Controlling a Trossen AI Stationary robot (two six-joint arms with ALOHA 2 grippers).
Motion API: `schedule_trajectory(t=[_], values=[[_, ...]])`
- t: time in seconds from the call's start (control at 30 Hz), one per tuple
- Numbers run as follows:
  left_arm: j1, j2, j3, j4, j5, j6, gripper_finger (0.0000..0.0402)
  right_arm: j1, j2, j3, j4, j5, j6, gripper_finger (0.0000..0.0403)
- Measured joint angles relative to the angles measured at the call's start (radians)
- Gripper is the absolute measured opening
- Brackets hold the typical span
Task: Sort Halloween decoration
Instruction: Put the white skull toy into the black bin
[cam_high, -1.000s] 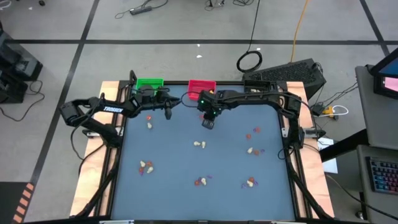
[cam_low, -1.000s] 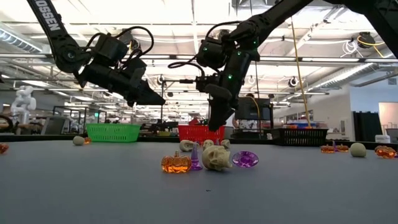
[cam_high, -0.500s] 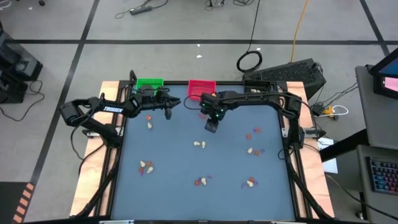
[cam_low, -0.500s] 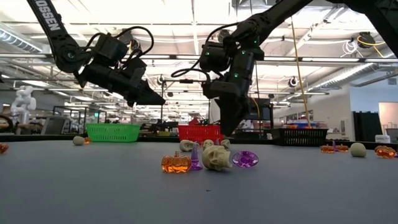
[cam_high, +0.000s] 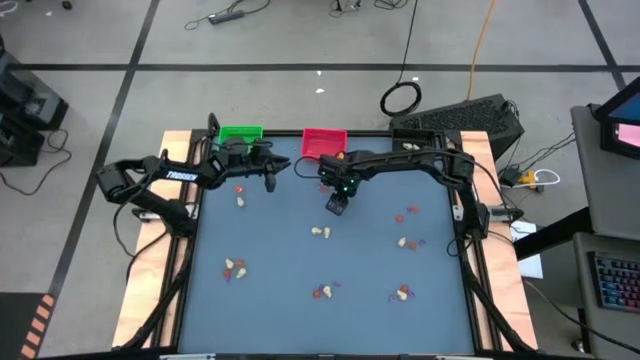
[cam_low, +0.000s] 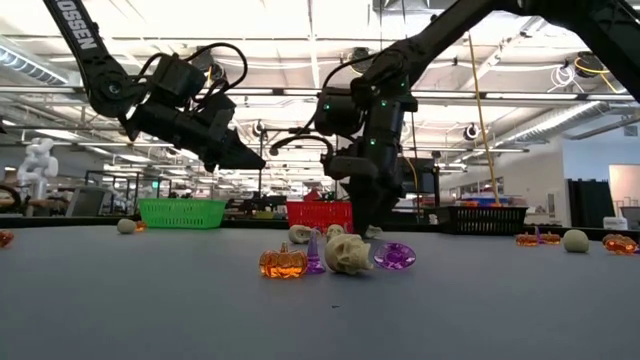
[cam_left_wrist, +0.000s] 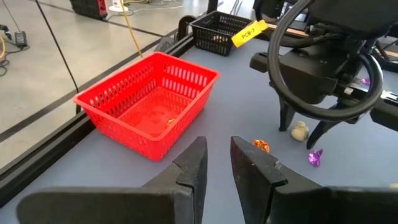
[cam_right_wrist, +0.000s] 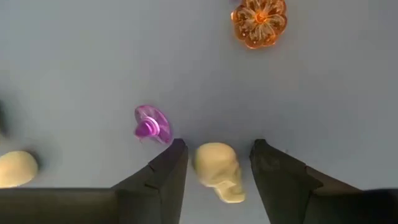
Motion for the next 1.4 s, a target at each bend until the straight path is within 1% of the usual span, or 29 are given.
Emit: schedule_trajectory(t=[0.17, 0.23, 0.33, 0.4, 0.5, 0.63, 0.83, 0.9, 1.0, 1.07, 1.2, 1.27, 1.4], values=[[0.000, 0.000, 0.000, 0.000, 0.000, 0.001, 0.0077, -0.001, -0.031, -0.006, -0.002, 0.012, -0.037, 0.0116], [0.000, 0.000, 0.000, 0.000, 0.000, 0.002, 0.0077, -0.002, -0.039, -0.006, -0.004, 0.034, -0.060, 0.0097], [0.000, 0.000, 0.000, 0.000, 0.000, 0.002, 0.0076, -0.003, -0.041, -0.006, -0.004, 0.038, -0.086, 0.0081], [0.000, 0.000, 0.000, 0.000, 0.000, 0.002, 0.0077, -0.003, -0.041, -0.006, -0.004, 0.038, -0.102, 0.0081], [0.000, 0.000, 0.000, 0.000, 0.000, 0.002, 0.0076, -0.004, -0.042, -0.006, -0.005, 0.035, -0.110, 0.0095], [0.000, 0.000, 0.000, 0.000, -0.001, 0.003, 0.0077, -0.015, -0.043, 0.019, -0.066, 0.035, -0.114, 0.0103], [0.000, 0.000, 0.000, 0.001, -0.001, 0.003, 0.0077, -0.045, -0.044, 0.098, -0.173, 0.128, -0.167, 0.0087], [0.000, 0.000, 0.000, 0.001, -0.001, 0.003, 0.0077, -0.063, -0.044, 0.134, -0.220, 0.135, -0.190, 0.0088], [0.000, 0.000, 0.000, 0.000, -0.001, 0.003, 0.0077, -0.104, -0.046, 0.176, -0.272, 0.139, -0.238, 0.0091], [0.000, 0.000, 0.000, -0.003, -0.001, 0.003, 0.0077, -0.139, -0.062, 0.181, -0.286, 0.152, -0.259, 0.0091], [0.000, 0.000, 0.000, -0.014, -0.001, 0.004, 0.0077, -0.216, -0.100, 0.181, -0.288, 0.251, -0.272, 0.0088], [0.000, 0.000, 0.000, -0.029, -0.002, 0.009, 0.0077, -0.257, -0.128, 0.169, -0.285, 0.269, -0.279, 0.0087], [0.000, 0.000, 0.000, -0.057, -0.005, 0.020, 0.0077, -0.360, -0.195, 0.114, -0.263, 0.266, -0.252, 0.0087]])
